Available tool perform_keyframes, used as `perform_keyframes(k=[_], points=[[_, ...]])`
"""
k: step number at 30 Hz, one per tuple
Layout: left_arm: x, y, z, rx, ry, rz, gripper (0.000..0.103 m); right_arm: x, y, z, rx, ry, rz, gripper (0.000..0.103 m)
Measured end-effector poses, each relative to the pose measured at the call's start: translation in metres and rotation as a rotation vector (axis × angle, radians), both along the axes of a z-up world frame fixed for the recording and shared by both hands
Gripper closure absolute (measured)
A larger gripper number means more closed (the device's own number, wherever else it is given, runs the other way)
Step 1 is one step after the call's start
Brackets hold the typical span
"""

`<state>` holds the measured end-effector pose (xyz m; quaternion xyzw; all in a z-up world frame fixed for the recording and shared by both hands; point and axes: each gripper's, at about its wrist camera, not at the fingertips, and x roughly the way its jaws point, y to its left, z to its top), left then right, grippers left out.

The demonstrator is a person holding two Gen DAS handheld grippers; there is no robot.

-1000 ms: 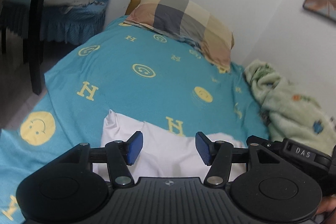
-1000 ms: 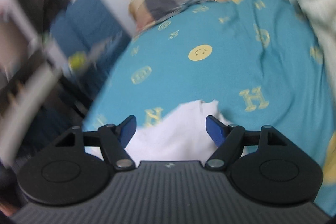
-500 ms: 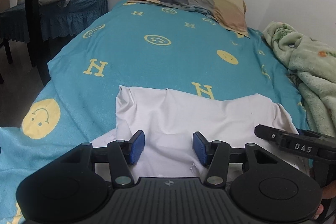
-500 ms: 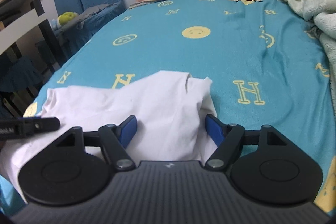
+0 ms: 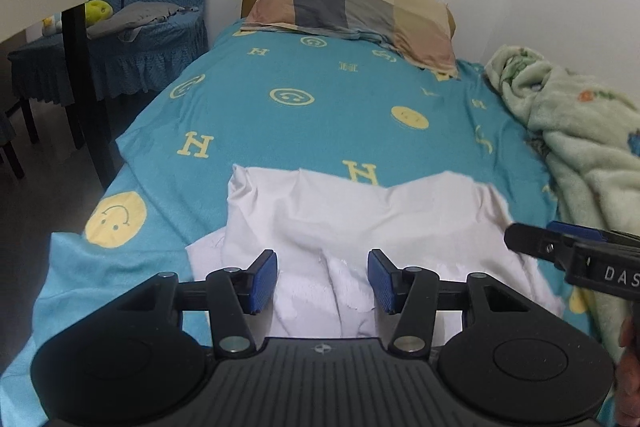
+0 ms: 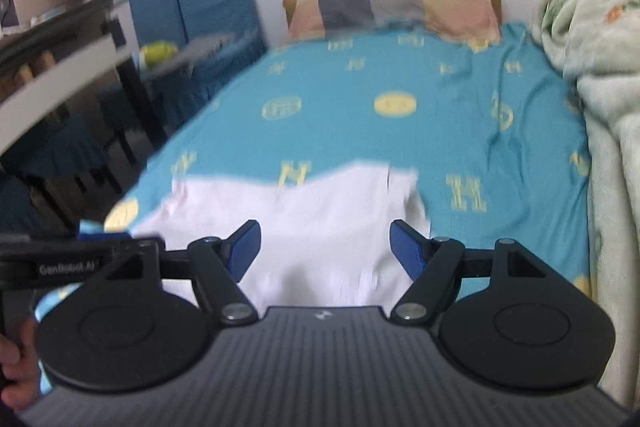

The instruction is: Fold clothes

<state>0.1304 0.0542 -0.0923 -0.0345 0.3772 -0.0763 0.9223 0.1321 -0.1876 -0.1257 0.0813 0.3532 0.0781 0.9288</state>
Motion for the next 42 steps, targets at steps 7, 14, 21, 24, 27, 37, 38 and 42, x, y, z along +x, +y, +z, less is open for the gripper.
perform_keyframes(k=[7,14,21,24,27,37,38,42], points=[[0.002,0.006,-0.015,-0.032,0.087,0.018,0.048,0.005,-0.002,-0.023,0.046,0.119,-0.004,0.029],[-0.027,0.028,0.003,-0.282,0.138,0.071,0.041,-0.023,-0.022,-0.001,0.296,0.134,-0.101,0.03],[-0.04,0.051,-0.032,-0.698,0.302,0.204,0.018,-0.053,-0.024,0.007,0.613,0.191,-0.148,0.028],[-0.037,0.058,-0.056,-0.861,0.372,0.278,0.016,-0.056,-0.02,-0.002,0.722,0.233,-0.166,0.028],[-0.034,0.066,-0.08,-1.024,0.441,0.353,0.016,-0.055,-0.018,-0.017,0.817,0.281,-0.196,0.028],[-0.019,0.069,-0.091,-1.203,0.432,0.375,0.021,-0.056,-0.012,-0.068,1.093,0.42,-0.379,0.028],[-0.017,0.069,-0.09,-1.207,0.421,0.369,0.021,-0.055,-0.011,-0.071,1.116,0.415,-0.41,0.028],[-0.01,0.066,-0.083,-1.221,0.38,0.342,0.02,-0.046,-0.001,-0.081,1.258,0.412,-0.479,0.028]])
